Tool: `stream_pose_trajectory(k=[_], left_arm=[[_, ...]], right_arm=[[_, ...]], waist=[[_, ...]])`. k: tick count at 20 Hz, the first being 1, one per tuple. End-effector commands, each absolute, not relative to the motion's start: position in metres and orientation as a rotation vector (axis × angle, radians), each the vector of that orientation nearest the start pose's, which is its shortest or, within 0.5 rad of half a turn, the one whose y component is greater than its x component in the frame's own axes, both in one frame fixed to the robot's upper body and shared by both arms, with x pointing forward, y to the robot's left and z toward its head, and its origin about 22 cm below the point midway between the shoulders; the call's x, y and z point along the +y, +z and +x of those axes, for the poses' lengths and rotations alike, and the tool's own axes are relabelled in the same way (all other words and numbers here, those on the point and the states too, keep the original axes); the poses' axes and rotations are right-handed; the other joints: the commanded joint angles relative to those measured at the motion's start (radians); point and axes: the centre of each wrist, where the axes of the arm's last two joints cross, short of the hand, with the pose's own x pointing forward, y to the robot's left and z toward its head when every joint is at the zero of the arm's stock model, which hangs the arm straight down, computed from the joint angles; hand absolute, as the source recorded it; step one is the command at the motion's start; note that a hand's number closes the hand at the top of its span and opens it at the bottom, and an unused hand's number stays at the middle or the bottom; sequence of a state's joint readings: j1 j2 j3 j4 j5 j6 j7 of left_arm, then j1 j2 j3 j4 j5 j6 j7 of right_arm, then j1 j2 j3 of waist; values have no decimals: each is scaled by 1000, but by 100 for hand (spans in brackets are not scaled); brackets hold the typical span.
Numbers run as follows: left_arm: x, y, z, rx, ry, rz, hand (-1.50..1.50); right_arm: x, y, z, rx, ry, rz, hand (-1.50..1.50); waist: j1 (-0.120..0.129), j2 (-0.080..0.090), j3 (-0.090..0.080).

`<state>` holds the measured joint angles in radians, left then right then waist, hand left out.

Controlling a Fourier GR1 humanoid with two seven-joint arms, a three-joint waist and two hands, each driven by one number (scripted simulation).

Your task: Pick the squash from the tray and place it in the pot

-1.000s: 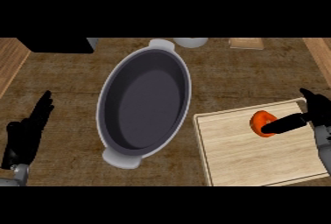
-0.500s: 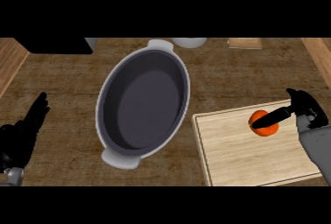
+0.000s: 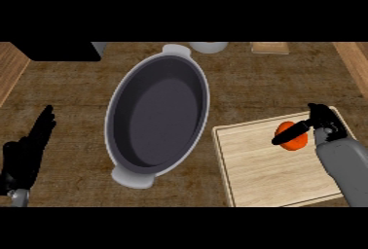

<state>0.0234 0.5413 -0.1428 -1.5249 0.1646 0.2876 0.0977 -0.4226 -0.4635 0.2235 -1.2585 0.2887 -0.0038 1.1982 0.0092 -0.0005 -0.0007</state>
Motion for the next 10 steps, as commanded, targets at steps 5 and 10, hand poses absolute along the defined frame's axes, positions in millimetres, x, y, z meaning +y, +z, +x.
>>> stream_pose_trajectory(k=[5,10], left_arm=[[329,11,235,-1390,-151,448,0],[324,21,229,-1383,-155,441,0]], right_arm=[[-261,70,346,-290,316,-758,-150],[-262,55,345,-338,391,-798,150]], waist=[[-8,0,0],[-3,0,1]])
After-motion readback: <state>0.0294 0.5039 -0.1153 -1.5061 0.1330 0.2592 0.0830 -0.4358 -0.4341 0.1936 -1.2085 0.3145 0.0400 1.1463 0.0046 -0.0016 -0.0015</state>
